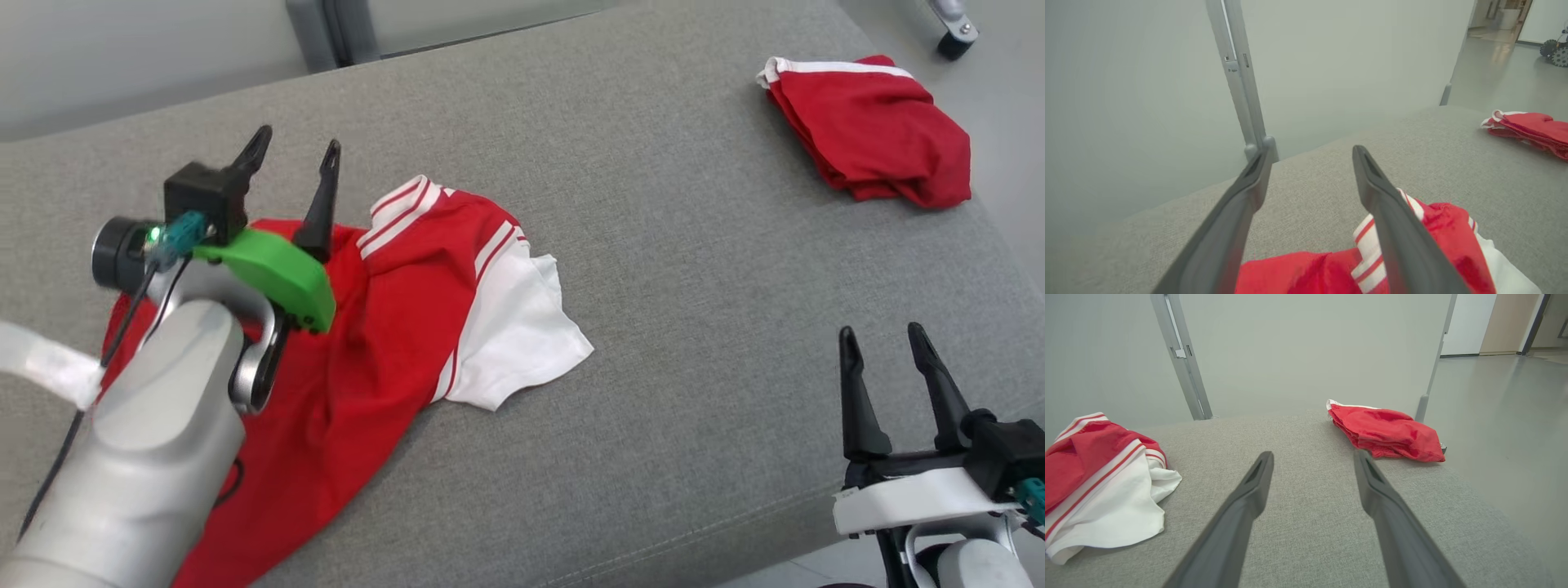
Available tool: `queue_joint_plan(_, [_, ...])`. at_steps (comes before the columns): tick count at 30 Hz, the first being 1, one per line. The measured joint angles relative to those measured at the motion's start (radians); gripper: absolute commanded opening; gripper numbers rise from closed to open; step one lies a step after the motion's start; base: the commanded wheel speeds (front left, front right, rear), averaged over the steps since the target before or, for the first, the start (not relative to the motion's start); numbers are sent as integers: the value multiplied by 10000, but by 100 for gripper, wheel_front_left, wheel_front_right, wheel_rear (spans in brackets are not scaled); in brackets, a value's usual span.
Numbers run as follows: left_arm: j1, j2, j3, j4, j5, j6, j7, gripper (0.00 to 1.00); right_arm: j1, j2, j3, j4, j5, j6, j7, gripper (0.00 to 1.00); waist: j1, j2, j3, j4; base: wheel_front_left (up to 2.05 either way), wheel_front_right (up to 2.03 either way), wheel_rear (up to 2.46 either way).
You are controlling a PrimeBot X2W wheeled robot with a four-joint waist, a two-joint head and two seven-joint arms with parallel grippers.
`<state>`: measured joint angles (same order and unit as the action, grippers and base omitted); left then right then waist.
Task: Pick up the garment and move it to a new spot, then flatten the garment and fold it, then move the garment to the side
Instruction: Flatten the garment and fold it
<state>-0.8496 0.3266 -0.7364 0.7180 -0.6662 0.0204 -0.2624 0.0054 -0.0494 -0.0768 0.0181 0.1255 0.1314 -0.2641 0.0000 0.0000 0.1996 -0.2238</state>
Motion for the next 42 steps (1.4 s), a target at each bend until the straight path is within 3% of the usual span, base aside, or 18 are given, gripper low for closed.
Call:
queue_joint_plan(6, [3111,541,2104,-2815,656,786,-2,100,421,-6,-518,-523,-570,0,0,100,0,0,-583,505,0,0,0])
queue_joint_plan(12, [5924,573,3568,-4380,1540,895,-4,100,809,-63,-744,-522,-1143,0,0,100,0,0,-1076,1199,0,0,0])
queue_joint_plan(17, [7902,267,4924,-4665,2253,637,-17,100,890,-136,-1001,-360,-1187,0,0,100,0,0,-1433,1723,0,0,0])
queue_joint_plan(22, [9156,-439,6280,-4920,3051,307,-15,100,1115,-119,-1112,42,-1187,0,0,100,0,0,-1724,2102,0,0,0])
queue_joint_plan(30, [10332,-1509,7965,-5450,4167,-690,-17,100,1356,-81,-1501,508,-1160,0,0,100,0,0,-2023,2392,0,0,0])
queue_joint_plan(37, [10546,-1776,8519,-5659,4589,-1337,-17,100,1377,-40,-1632,564,-1160,0,0,100,0,0,-2109,2382,0,0,0])
queue_joint_plan(42, [10785,-1695,7856,-5670,4583,-1490,-17,100,1376,-29,-1616,596,-1154,0,0,100,0,0,-2132,2259,0,0,0])
